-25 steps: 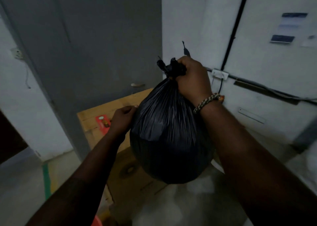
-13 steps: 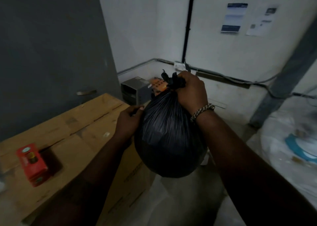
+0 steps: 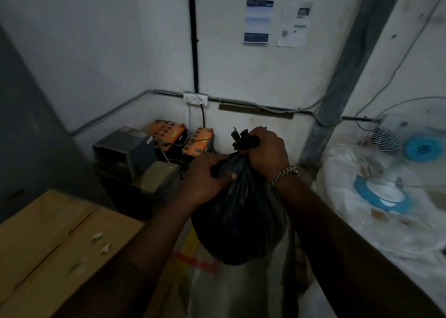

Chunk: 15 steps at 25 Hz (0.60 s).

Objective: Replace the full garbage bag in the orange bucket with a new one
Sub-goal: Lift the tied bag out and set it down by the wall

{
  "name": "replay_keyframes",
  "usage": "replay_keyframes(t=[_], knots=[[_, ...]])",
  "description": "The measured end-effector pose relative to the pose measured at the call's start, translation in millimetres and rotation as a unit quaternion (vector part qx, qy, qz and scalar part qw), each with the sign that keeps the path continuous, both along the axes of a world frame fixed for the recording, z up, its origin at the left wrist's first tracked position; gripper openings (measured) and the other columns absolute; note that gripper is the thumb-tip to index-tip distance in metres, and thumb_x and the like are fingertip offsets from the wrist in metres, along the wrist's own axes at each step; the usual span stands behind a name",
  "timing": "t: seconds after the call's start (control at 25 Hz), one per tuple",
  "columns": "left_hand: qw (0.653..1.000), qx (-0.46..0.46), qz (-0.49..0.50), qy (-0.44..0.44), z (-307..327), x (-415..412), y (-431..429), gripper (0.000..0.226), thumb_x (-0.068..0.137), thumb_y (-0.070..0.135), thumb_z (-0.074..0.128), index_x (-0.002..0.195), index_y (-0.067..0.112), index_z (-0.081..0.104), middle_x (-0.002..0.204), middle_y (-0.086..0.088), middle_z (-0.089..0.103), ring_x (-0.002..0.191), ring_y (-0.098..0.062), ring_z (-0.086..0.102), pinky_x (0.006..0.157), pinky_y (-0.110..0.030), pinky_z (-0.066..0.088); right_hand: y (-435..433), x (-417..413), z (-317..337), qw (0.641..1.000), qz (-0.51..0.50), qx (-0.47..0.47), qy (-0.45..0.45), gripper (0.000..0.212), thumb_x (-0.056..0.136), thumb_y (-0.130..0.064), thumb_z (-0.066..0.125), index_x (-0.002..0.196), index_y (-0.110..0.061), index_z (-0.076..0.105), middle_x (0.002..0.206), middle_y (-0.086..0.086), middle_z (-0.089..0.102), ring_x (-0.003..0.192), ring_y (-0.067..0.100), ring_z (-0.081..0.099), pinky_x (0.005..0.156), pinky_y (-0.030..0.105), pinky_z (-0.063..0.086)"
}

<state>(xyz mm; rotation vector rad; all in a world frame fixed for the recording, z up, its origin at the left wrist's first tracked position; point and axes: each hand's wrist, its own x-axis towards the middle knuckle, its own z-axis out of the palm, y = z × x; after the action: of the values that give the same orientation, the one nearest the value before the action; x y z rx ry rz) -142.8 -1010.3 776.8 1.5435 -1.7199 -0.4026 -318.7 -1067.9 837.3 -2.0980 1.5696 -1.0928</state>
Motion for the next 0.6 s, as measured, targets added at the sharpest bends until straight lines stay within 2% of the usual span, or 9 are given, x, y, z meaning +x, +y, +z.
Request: replay_keyframes(t=[0.08, 0.12, 0.24, 0.32, 0.44, 0.52, 0.6], knots=[[0.998, -0.004, -0.001, -0.057, -6.9, 7.6, -46.4, 0.059, 0.073, 0.063, 0.067, 0.125, 0.036, 0.067, 0.114, 0.005, 0.065, 0.109, -0.011, 0.057, 0.096, -0.031, 0.048, -31.9, -0.8, -8.5, 0.999, -0.024, 0.028, -0.023, 0.026, 0.072, -0.027, 0.086, 0.089, -0.017, 0.069, 0.096, 0.005, 0.073, 0.091, 0.025, 0.068, 0.074, 0.031, 0.051], [0.998, 0.002, 0.001, -0.069, -9.9, 9.5, -64.8, 0.057, 0.074, 0.062, 0.068, 0.125, 0.037, 0.067, 0.111, 0.005, 0.065, 0.105, -0.01, 0.059, 0.094, -0.031, 0.05, -46.3, -1.4, -12.6, 0.997, -0.032, 0.054, -0.053, 0.026, 0.07, -0.024, 0.087, 0.087, -0.016, 0.069, 0.094, 0.005, 0.073, 0.088, 0.024, 0.07, 0.072, 0.037, 0.057], [0.998, 0.019, -0.019, -0.049, -17.0, 3.3, -111.5, 0.045, 0.084, 0.033, 0.073, 0.129, 0.027, 0.066, 0.116, 0.0, 0.068, 0.103, -0.014, 0.063, 0.092, -0.022, 0.046, -93.6, -3.6, -26.4, 0.969, -0.046, 0.159, -0.182, 0.022, 0.073, -0.01, 0.086, 0.086, -0.013, 0.069, 0.092, 0.008, 0.071, 0.079, 0.026, 0.073, 0.054, 0.046, 0.062], [0.998, 0.004, -0.042, -0.053, -24.7, -0.9, -148.0, 0.044, 0.09, 0.024, 0.066, 0.133, 0.025, 0.063, 0.128, 0.003, 0.068, 0.115, -0.015, 0.063, 0.096, -0.019, 0.041, -130.6, -5.7, -36.1, 0.953, -0.052, 0.182, -0.236, 0.023, 0.073, -0.007, 0.086, 0.085, -0.014, 0.069, 0.095, 0.008, 0.07, 0.082, 0.025, 0.073, 0.052, 0.047, 0.062], [0.995, 0.022, -0.075, -0.064, -37.9, -10.5, -208.0, 0.042, 0.095, 0.027, 0.06, 0.137, 0.024, 0.06, 0.137, 0.004, 0.062, 0.124, -0.013, 0.057, 0.098, -0.013, 0.034, -194.5, -15.7, -55.3, 0.934, -0.052, 0.208, -0.285, 0.024, 0.075, -0.006, 0.085, 0.083, -0.016, 0.065, 0.099, 0.008, 0.068, 0.087, 0.025, 0.072, 0.054, 0.044, 0.062], [0.991, 0.049, -0.093, -0.086, -48.2, -17.8, -250.9, 0.045, 0.093, 0.034, 0.065, 0.136, 0.023, 0.061, 0.135, 0.0, 0.064, 0.121, -0.017, 0.059, 0.094, -0.016, 0.038, -242.8, -25.0, -72.4, 0.915, -0.055, 0.235, -0.322, 0.021, 0.077, -0.006, 0.083, 0.084, -0.014, 0.066, 0.102, 0.011, 0.067, 0.09, 0.028, 0.071, 0.058, 0.047, 0.063], [0.986, 0.079, -0.104, -0.109, -60.4, -26.3, -291.6, 0.05, 0.09, 0.039, 0.068, 0.137, 0.025, 0.06, 0.132, -0.002, 0.065, 0.119, -0.02, 0.061, 0.092, -0.023, 0.043, -293.5, -35.0, -92.7, 0.913, -0.052, 0.262, -0.309, 0.016, 0.081, -0.007, 0.077, 0.087, -0.015, 0.065, 0.105, 0.013, 0.069, 0.091, 0.032, 0.072, 0.062, 0.049, 0.064]])
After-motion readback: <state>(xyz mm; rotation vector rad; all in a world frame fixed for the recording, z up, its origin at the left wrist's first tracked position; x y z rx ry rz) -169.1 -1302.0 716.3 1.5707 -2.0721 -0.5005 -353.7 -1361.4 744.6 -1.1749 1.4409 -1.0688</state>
